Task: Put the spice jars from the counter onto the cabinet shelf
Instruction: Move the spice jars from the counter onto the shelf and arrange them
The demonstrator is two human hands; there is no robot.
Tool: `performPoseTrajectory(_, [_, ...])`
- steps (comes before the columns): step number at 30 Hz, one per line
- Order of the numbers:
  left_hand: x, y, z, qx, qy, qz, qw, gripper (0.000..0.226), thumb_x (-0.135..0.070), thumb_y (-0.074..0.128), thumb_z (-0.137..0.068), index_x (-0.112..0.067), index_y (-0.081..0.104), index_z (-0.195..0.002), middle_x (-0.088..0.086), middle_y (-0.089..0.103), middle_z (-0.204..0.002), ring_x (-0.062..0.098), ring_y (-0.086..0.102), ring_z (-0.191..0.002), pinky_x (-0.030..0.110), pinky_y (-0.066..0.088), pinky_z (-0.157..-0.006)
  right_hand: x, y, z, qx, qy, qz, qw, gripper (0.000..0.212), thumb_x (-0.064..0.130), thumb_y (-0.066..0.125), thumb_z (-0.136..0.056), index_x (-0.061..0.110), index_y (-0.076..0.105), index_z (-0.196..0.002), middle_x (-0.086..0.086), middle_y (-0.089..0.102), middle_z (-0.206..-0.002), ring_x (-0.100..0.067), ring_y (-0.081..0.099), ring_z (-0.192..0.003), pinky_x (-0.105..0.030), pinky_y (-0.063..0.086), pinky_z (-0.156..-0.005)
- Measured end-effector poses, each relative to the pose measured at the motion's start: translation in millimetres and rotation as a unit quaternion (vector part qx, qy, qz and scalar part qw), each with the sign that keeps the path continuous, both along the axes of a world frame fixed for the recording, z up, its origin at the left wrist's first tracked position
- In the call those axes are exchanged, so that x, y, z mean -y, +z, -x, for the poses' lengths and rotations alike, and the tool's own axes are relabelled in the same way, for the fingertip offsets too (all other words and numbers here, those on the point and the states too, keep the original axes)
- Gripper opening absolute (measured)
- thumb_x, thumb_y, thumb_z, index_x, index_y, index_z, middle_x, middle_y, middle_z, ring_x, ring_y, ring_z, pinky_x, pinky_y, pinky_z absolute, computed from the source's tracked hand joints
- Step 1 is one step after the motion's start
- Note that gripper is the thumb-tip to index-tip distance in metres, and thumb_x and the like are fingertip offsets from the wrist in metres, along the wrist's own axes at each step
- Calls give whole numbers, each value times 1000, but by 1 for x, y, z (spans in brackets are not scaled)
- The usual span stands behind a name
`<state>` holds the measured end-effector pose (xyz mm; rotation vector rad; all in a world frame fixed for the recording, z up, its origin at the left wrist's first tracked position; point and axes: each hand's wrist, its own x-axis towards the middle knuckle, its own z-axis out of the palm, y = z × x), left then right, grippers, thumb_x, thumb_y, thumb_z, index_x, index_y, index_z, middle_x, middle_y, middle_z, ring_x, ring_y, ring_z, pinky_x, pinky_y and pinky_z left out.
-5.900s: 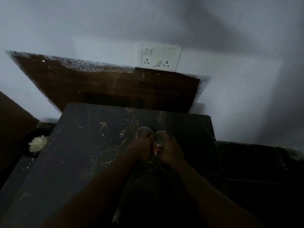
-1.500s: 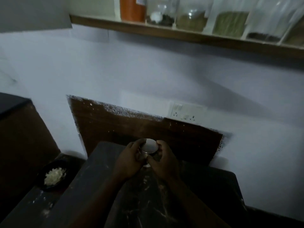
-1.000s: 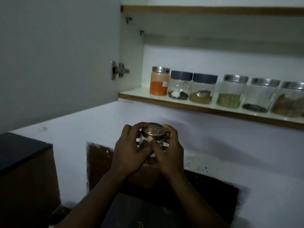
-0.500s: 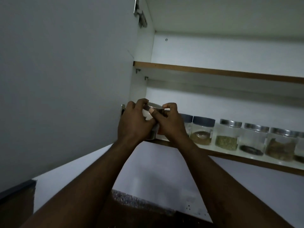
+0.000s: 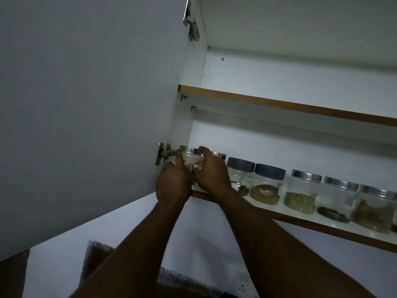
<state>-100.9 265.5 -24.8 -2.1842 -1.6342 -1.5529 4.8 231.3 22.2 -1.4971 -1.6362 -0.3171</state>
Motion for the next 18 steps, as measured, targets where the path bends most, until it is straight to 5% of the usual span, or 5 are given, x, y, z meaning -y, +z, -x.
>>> performPoseTrajectory(5, [-4,3,-3,-11,16,-4,1000,91,-26,70,-88,-20,13,-160,21,56,-128,33,64,-106,39,55,-79,-3,-17,-11,-4,5,3,1000,57,30,60,-99,27,40,-152,-3,72,-114,-21,68,-100,-28,51,-78])
performPoseTrajectory(10, [10,-8,-6,76,20,-73,994,54,-21,66,-92,-7,43,-139,22,54,-129,38,58,-111,43,53,-84,7,-28,-40,-22,-20,10,1000,42,29,72,-88,29,57,-127,2,71,-106,-20,68,-94,-28,50,-69])
performPoseTrajectory(14, [22,-19,-25,33,41,-131,990,44,-19,76,-82,-12,52,-118,15,58,-115,32,54,-103,41,50,-72,30,-33,-74,-22,-25,3,999,20,30,73,-86,28,68,-105,6,74,-92,-12,69,-83,-29,57,-70])
performPoseTrajectory(18, [41,-16,-60,-40,-39,-164,985,39,-23,78,-79,-18,58,-112,8,67,-105,30,60,-100,45,54,-85,69,-38,-105,7,-25,-20,999,7,31,70,-88,25,74,-89,9,72,-80,-8,65,-72,-29,53,-64])
